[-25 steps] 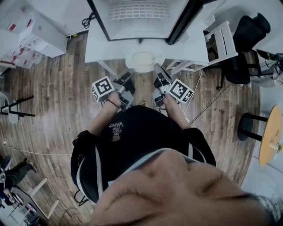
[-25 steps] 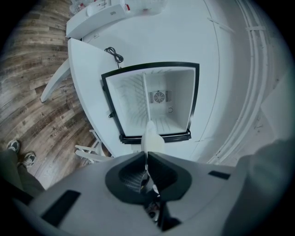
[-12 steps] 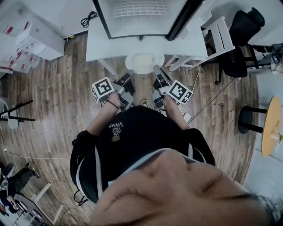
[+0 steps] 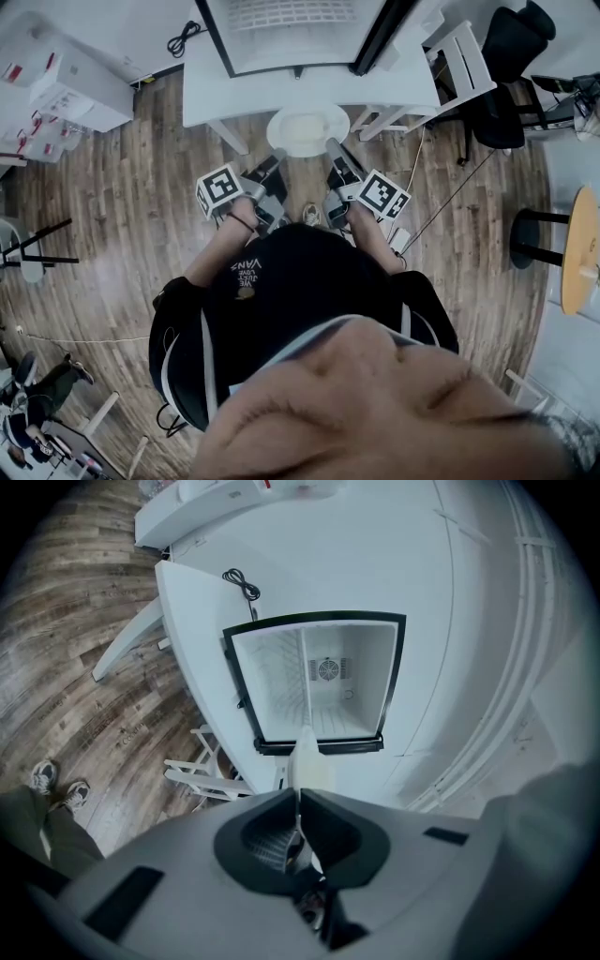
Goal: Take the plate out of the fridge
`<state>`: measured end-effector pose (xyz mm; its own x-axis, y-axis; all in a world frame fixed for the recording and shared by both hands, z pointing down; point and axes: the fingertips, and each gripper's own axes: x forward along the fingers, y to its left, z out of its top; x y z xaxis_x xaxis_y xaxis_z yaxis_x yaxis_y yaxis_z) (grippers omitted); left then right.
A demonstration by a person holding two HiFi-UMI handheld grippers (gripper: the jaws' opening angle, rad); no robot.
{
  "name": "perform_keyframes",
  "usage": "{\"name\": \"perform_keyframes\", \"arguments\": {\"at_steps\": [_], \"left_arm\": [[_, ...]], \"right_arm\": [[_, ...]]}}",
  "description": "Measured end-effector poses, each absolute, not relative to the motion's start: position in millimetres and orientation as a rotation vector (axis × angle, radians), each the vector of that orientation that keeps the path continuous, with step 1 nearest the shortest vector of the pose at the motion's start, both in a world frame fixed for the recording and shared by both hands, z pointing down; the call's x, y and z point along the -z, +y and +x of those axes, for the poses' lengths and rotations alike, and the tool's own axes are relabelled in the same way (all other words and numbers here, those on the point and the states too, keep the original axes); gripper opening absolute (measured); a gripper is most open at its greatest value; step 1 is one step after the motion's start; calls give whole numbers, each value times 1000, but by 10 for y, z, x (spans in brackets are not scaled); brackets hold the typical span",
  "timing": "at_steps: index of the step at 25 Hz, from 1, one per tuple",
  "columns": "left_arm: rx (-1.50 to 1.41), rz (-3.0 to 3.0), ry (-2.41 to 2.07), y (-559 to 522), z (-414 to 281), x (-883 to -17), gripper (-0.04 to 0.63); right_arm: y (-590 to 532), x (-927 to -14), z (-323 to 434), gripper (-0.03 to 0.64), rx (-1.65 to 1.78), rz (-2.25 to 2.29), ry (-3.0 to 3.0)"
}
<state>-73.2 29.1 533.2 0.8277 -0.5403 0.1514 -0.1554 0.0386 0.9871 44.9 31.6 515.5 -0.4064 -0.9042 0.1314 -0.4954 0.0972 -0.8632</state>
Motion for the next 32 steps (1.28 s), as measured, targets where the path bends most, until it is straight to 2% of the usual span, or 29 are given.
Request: {"name": "perform_keyframes", "arguments": {"at_steps": [32], "left_arm": [[317,1501,-530,362,-800,-5388,28]], "right_arm": [[418,-5188,364,67,1243,-1414,1937]]}}
